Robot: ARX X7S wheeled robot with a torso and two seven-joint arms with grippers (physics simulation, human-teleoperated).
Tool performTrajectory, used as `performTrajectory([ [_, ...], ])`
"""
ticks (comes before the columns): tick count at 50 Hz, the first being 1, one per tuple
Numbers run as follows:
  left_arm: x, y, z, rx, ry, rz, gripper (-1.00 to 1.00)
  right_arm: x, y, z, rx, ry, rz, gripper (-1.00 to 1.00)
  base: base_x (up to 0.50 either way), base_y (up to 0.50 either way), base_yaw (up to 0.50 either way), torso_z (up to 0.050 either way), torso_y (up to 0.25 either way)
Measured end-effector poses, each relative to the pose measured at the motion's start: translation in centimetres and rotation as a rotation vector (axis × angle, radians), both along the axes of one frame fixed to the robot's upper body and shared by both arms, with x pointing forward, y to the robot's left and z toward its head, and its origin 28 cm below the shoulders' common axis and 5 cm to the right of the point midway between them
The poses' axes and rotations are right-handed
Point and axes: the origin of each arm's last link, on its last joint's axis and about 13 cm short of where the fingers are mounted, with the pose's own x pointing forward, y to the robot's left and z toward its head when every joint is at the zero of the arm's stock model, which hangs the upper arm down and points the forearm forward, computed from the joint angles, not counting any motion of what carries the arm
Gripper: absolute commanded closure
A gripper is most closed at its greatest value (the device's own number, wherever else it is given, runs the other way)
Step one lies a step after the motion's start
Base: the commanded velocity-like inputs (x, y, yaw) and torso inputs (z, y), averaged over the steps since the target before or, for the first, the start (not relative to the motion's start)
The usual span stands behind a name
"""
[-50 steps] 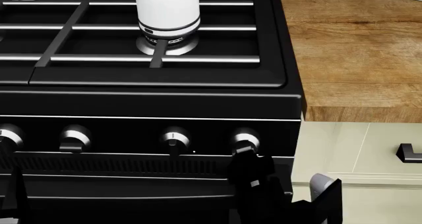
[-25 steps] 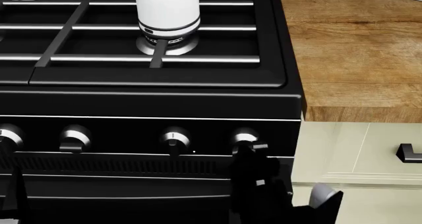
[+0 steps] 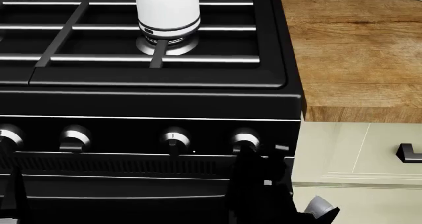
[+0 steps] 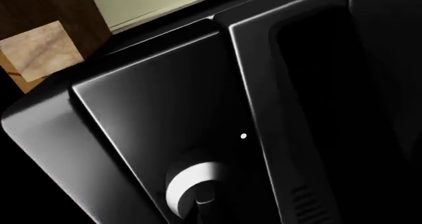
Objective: Turn off the front right burner of the stove.
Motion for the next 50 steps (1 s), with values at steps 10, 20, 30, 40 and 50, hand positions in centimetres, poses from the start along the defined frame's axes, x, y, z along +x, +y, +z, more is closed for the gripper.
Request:
performTrajectory([
  [10, -0.02, 0.03, -0.13, 0.001, 0.003, 0.000, -1.00, 0.01, 0.05, 0.05, 0.121, 0.014, -0.020, 1.00, 0.03, 0.01, 0.02, 0.001, 0.000],
  [20, 0.01, 0.09, -0.30, 0.001, 0.005, 0.000, -1.00, 0.01, 0.17, 0.11, 0.245, 0.026, -0.044, 1.00, 0.03, 0.00, 0.02, 0.000, 0.000],
  [30, 0.09, 0.11, -0.33, 0.003, 0.006, -0.003, -1.00, 0.02, 0.28, 0.13, 0.371, 0.036, -0.067, 1.00, 0.03, 0.00, 0.02, 0.001, 0.000],
  [40, 0.08, 0.12, -0.29, 0.002, 0.006, -0.003, -1.00, 0.03, 0.40, 0.18, 0.446, 0.044, -0.084, 1.00, 0.03, 0.00, 0.02, 0.001, 0.000],
  [50, 0.17, 0.15, -0.54, 0.003, 0.009, -0.004, -1.00, 0.05, 0.47, 0.25, 0.510, 0.052, -0.096, 1.00, 0.03, 0.00, 0.02, 0.001, 0.000],
])
